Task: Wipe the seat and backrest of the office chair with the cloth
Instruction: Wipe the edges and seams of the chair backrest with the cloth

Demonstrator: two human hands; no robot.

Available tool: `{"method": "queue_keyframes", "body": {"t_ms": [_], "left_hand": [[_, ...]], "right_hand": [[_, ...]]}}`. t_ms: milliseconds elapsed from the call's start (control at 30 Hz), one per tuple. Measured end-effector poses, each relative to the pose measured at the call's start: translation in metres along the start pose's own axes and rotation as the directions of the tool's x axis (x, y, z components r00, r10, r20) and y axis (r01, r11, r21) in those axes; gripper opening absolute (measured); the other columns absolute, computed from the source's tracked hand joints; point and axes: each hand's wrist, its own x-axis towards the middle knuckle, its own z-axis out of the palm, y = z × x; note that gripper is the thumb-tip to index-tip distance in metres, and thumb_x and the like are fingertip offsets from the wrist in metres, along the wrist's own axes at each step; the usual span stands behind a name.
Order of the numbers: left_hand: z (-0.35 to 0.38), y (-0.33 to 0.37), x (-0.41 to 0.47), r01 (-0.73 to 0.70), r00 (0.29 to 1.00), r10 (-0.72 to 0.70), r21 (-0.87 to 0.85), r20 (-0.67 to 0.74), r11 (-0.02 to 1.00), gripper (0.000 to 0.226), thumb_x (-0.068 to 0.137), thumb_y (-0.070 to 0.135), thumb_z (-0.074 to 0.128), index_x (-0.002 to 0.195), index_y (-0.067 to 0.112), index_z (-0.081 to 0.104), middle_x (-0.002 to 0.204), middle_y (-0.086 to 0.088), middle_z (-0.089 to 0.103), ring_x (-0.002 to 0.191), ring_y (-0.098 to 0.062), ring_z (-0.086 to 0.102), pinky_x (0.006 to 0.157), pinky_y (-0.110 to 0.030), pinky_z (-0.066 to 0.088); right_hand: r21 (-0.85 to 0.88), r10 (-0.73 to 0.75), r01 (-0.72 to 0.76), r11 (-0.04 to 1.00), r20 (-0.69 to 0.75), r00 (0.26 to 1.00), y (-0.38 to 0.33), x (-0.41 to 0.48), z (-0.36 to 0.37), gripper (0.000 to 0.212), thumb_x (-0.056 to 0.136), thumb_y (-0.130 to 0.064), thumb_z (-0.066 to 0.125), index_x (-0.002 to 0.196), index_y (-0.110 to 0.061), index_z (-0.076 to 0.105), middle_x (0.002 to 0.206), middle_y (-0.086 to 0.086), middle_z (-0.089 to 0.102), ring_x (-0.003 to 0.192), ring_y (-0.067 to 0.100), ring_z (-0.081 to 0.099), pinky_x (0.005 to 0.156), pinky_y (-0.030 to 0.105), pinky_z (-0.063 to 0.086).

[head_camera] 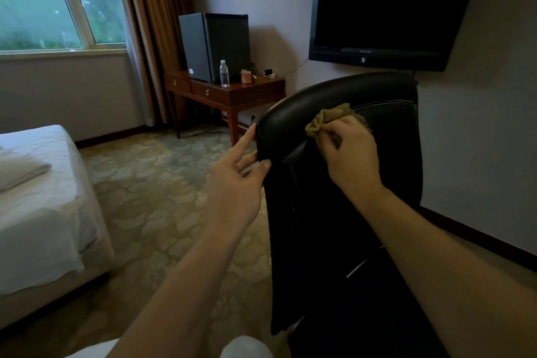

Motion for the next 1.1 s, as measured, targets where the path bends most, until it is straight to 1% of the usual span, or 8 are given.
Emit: {"method": "queue_keyframes", "body": {"t_ms": [133, 233, 333, 467, 633, 833, 933, 1100], "left_hand": [[0.000, 0.000, -0.005, -0.001, 1.000, 0.001, -0.022, -0.009, 1.000, 0.061, 0.097, 0.002, 0.061, 0.142, 0.041, 0.048, 0.112, 0.002, 0.077, 0.101, -0.007, 0.073, 0.094, -0.038, 0.059], [0.001, 0.002, -0.009, 0.001, 1.000, -0.001, -0.033, -0.009, 0.999, 0.059, 0.097, 0.003, 0.062, 0.141, 0.041, 0.050, 0.113, 0.002, 0.077, 0.102, -0.008, 0.073, 0.094, -0.039, 0.059], [0.000, 0.003, -0.013, -0.002, 1.000, 0.002, -0.044, -0.016, 0.999, 0.059, 0.097, 0.002, 0.062, 0.138, 0.043, 0.051, 0.113, 0.001, 0.077, 0.102, -0.008, 0.073, 0.093, -0.040, 0.059], [-0.004, 0.003, -0.019, -0.017, 1.000, 0.017, -0.032, -0.016, 0.999, 0.059, 0.097, 0.003, 0.062, 0.140, 0.042, 0.049, 0.118, 0.000, 0.075, 0.106, -0.009, 0.072, 0.097, -0.041, 0.058], [-0.005, 0.004, -0.025, -0.029, 0.999, 0.029, -0.005, -0.013, 1.000, 0.060, 0.098, 0.005, 0.062, 0.145, 0.039, 0.046, 0.119, 0.004, 0.075, 0.105, -0.005, 0.072, 0.095, -0.037, 0.059], [-0.004, 0.001, -0.022, -0.052, 0.998, 0.054, 0.039, -0.036, 0.998, 0.060, 0.098, 0.006, 0.062, 0.146, 0.038, 0.046, 0.114, 0.003, 0.076, 0.100, -0.006, 0.073, 0.092, -0.036, 0.059], [-0.001, 0.001, -0.024, -0.061, 0.997, 0.062, 0.030, -0.051, 0.998, 0.059, 0.098, 0.006, 0.063, 0.146, 0.036, 0.047, 0.112, 0.004, 0.077, 0.098, -0.004, 0.073, 0.090, -0.034, 0.059], [-0.001, -0.001, -0.023, -0.083, 0.995, 0.085, 0.046, -0.052, 0.996, 0.061, 0.098, 0.005, 0.063, 0.141, 0.044, 0.045, 0.118, 0.003, 0.075, 0.106, -0.006, 0.072, 0.096, -0.039, 0.058]], "right_hand": [[0.006, -0.174, 0.174, 0.985, 0.007, 0.985, -0.031, -0.042, 0.011, 0.018, 0.094, -0.020, 0.058, 0.104, -0.015, 0.073, 0.107, -0.005, 0.063, 0.098, 0.005, 0.053, 0.091, 0.018, 0.042], [0.020, -0.201, 0.200, 0.980, 0.028, 0.979, -0.030, -0.048, 0.007, 0.021, 0.095, -0.020, 0.058, 0.108, -0.012, 0.073, 0.110, -0.001, 0.065, 0.101, 0.009, 0.058, 0.089, 0.017, 0.046], [0.001, -0.180, 0.180, 0.984, 0.042, 0.983, -0.025, -0.034, 0.000, 0.018, 0.095, -0.017, 0.061, 0.108, -0.014, 0.073, 0.112, -0.004, 0.064, 0.100, 0.002, 0.053, 0.090, 0.009, 0.038], [0.047, -0.064, 0.063, 0.997, 0.036, 0.997, -0.014, -0.013, -0.009, 0.012, 0.096, -0.014, 0.060, 0.100, -0.021, 0.069, 0.107, -0.014, 0.055, 0.100, 0.001, 0.051, 0.099, 0.024, 0.042], [0.101, 0.172, -0.172, 0.980, 0.009, 0.985, -0.011, 0.004, -0.014, 0.014, 0.097, -0.015, 0.060, 0.086, -0.022, 0.065, 0.100, -0.008, 0.059, 0.097, 0.012, 0.060, 0.100, 0.042, 0.050], [0.048, -0.016, 0.018, 0.999, -0.058, 0.998, -0.033, -0.037, 0.002, 0.009, 0.095, -0.015, 0.062, 0.097, -0.017, 0.071, 0.101, -0.012, 0.056, 0.091, 0.004, 0.054, 0.088, 0.023, 0.046], [0.061, -0.095, 0.097, 0.993, -0.041, 0.995, -0.028, -0.036, 0.001, 0.011, 0.095, -0.012, 0.063, 0.101, -0.015, 0.072, 0.105, -0.007, 0.059, 0.095, 0.006, 0.056, 0.088, 0.023, 0.047], [0.109, 0.059, -0.058, 0.992, 0.001, 0.998, -0.003, 0.000, -0.007, 0.010, 0.097, -0.014, 0.060, 0.094, -0.019, 0.069, 0.104, -0.010, 0.059, 0.099, 0.008, 0.057, 0.101, 0.033, 0.048]]}}
